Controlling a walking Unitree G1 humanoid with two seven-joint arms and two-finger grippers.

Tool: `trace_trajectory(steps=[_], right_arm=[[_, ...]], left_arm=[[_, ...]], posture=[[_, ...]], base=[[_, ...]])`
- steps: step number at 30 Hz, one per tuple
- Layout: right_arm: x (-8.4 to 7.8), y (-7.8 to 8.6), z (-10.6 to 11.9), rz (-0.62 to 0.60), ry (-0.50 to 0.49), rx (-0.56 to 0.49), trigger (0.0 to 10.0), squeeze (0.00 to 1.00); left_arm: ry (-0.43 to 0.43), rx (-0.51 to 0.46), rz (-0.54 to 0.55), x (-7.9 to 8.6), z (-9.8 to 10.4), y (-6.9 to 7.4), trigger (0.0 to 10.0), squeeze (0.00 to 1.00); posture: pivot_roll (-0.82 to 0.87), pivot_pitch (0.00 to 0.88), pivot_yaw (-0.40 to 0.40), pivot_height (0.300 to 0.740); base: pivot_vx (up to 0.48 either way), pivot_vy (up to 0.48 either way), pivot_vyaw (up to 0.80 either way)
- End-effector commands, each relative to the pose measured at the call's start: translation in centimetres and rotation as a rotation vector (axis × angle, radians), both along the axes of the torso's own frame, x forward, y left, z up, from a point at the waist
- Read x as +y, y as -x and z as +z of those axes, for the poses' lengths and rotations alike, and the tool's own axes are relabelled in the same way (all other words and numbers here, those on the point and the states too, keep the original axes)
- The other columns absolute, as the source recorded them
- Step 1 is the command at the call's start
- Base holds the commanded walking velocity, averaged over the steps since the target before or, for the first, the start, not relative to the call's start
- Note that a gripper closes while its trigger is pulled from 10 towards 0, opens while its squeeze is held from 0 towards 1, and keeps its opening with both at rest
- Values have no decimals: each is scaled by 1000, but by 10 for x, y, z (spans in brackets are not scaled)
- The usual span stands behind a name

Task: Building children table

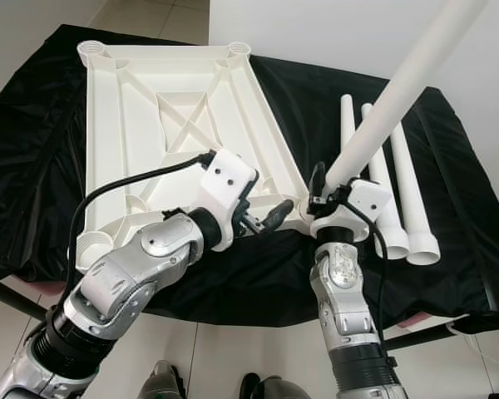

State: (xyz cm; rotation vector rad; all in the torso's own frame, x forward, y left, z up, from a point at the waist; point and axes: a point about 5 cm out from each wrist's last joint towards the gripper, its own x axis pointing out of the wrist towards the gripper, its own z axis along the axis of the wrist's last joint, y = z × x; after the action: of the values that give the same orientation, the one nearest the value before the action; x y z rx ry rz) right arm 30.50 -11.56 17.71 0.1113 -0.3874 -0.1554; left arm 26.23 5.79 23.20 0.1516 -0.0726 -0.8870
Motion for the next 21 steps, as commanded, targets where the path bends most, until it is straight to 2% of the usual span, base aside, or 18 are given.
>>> trace_trajectory(steps=[1, 7, 15, 21], right_arm=[[-6, 2, -33, -21, 2, 157, 10000, 0], [-15, -3, -23, -10, 16, 99, 10000, 0], [-19, -3, -23, -23, 13, 100, 10000, 0], [-22, -2, -28, -42, -28, 130, 10000, 0]], left_arm=[[-22, 14, -149, -6, -2, 10, 10000, 0], [-19, 12, -149, -7, -3, 9, 10000, 0], [-17, 13, -148, -7, -3, 9, 10000, 0], [-18, 15, -146, -6, -3, 9, 10000, 0]], posture=[[142, 163, -100, 740], [136, 155, -103, 740], [134, 159, -104, 740], [135, 163, -103, 740]], base=[[0, 0, 0], [0, 0, 0], [0, 0, 0], [0, 0, 0]])
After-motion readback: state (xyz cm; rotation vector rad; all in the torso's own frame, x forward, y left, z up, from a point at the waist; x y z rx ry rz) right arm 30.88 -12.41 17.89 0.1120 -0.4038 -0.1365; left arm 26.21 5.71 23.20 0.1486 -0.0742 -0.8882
